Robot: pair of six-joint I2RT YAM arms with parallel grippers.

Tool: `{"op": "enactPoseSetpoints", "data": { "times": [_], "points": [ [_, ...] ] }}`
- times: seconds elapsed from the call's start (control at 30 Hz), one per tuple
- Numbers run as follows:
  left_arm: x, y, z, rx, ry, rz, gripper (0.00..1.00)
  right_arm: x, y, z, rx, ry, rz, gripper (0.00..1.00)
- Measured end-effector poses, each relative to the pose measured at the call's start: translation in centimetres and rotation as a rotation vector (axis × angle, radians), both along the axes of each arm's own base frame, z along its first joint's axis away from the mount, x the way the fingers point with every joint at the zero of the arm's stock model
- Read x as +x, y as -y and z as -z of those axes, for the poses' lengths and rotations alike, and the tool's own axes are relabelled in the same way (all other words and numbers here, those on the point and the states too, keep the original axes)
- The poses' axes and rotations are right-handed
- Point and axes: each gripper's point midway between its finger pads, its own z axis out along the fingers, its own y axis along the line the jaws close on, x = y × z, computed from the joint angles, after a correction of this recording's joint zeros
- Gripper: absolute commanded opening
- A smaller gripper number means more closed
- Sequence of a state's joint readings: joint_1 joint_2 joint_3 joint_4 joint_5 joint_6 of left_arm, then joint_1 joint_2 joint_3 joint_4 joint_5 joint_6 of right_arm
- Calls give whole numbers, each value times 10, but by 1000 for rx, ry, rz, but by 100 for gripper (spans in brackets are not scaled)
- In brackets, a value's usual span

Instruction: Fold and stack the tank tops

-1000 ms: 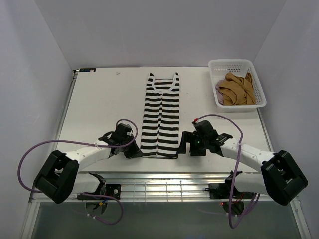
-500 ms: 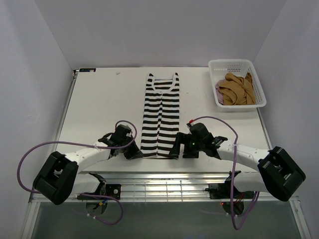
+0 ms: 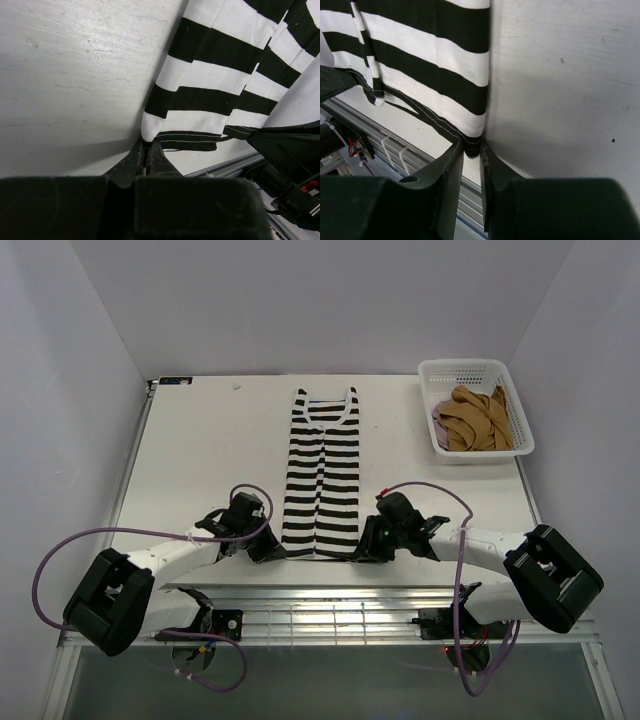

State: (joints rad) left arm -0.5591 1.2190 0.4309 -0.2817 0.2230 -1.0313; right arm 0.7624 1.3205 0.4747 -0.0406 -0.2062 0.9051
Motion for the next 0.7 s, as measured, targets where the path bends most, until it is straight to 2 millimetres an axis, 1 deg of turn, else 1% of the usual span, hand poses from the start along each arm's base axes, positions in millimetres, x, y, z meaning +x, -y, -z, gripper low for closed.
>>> {"op": "enactPoseSetpoints", "data": {
  "times": [0.03, 0.07, 0.27, 0.4, 0.57, 0.7],
  "points": [
    [0, 0, 0, 0, 0, -1, 0, 0, 0, 1, -2, -4, 2, 19],
    [0, 0, 0, 0, -2, -1, 0, 0, 0, 2, -3, -6, 2, 8],
    [-4, 0, -1, -11, -6, -1, 0, -2, 0, 3, 4, -2, -1, 8],
    [-12, -2, -3, -20, -28, 1, 0, -9, 8, 1, -3, 4, -12, 8],
    [-19, 1, -13, -48, -46, 5, 0, -10, 13, -13, 6, 50, -17, 8],
    [-13, 6, -28, -61, -40, -2, 0, -7, 15, -20, 6, 85, -13, 8]
  ]
}}
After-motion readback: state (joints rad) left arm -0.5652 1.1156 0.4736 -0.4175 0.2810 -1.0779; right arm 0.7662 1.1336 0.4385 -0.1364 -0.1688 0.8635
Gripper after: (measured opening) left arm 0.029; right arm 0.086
